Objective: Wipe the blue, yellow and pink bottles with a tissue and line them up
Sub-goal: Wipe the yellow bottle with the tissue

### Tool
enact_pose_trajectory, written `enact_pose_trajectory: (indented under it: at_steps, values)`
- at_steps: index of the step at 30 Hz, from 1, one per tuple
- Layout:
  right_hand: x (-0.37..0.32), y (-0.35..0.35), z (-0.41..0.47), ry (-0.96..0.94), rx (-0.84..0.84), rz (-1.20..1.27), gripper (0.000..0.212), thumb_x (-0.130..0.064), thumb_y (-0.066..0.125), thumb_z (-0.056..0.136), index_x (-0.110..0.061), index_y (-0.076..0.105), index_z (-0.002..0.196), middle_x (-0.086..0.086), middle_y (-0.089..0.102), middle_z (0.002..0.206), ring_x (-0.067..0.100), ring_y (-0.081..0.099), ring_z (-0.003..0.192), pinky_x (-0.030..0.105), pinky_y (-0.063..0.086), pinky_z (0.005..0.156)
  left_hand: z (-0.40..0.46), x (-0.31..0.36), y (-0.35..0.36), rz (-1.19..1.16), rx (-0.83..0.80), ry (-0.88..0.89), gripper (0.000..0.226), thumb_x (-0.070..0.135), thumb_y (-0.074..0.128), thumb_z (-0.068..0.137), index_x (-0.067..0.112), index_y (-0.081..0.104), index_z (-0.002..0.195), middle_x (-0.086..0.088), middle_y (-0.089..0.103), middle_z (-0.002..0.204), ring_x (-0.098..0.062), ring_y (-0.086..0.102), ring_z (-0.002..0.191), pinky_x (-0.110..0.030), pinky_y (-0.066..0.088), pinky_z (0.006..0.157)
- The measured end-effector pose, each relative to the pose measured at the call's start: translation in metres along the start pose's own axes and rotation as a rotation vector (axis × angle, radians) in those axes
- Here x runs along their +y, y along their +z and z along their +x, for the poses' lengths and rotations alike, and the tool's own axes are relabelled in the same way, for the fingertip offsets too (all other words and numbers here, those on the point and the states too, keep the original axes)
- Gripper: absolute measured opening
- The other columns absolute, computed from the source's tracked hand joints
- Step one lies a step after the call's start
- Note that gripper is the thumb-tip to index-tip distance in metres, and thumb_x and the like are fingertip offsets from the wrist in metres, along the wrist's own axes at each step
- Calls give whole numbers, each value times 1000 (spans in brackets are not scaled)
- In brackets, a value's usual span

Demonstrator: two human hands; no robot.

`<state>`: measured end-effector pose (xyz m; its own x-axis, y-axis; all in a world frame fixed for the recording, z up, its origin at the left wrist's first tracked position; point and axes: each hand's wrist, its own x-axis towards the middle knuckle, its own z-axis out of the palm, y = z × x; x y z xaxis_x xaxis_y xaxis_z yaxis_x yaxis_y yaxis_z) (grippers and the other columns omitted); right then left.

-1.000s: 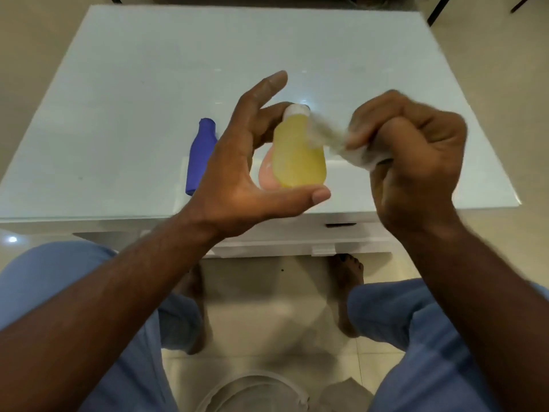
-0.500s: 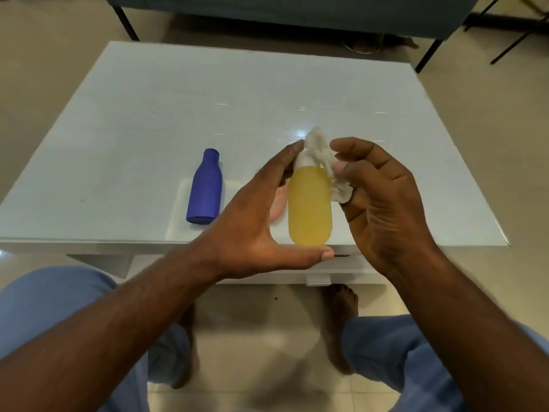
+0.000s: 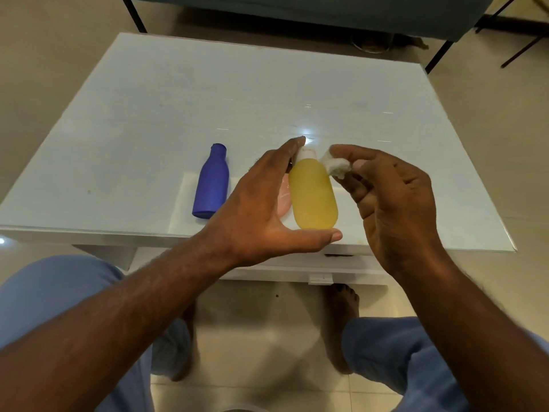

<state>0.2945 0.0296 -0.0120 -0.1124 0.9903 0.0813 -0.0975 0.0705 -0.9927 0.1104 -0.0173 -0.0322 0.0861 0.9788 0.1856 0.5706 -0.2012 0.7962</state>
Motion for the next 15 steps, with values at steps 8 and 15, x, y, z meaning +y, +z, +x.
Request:
enact_pose_trajectory:
  at_steps: [8, 15]
  values:
    - [-1, 1, 0, -62, -41, -100, 30, -12, 77, 91, -14, 74, 121, 3, 79, 115, 20, 76, 108, 39, 61, 96, 2, 0, -3, -37, -32, 52, 113, 72, 80, 61, 26, 31, 151, 12, 48, 142, -16, 52, 128, -39, 55, 100]
    - [-1, 4, -6, -159, -155, -154, 21, -10, 74, 92, -16, 75, 113, 4, 80, 109, 24, 76, 104, 36, 64, 87, -3, 7, -7, -237, 80, 38, 84, 54, 88, 64, 35, 44, 133, 27, 56, 119, 9, 56, 112, -5, 48, 83]
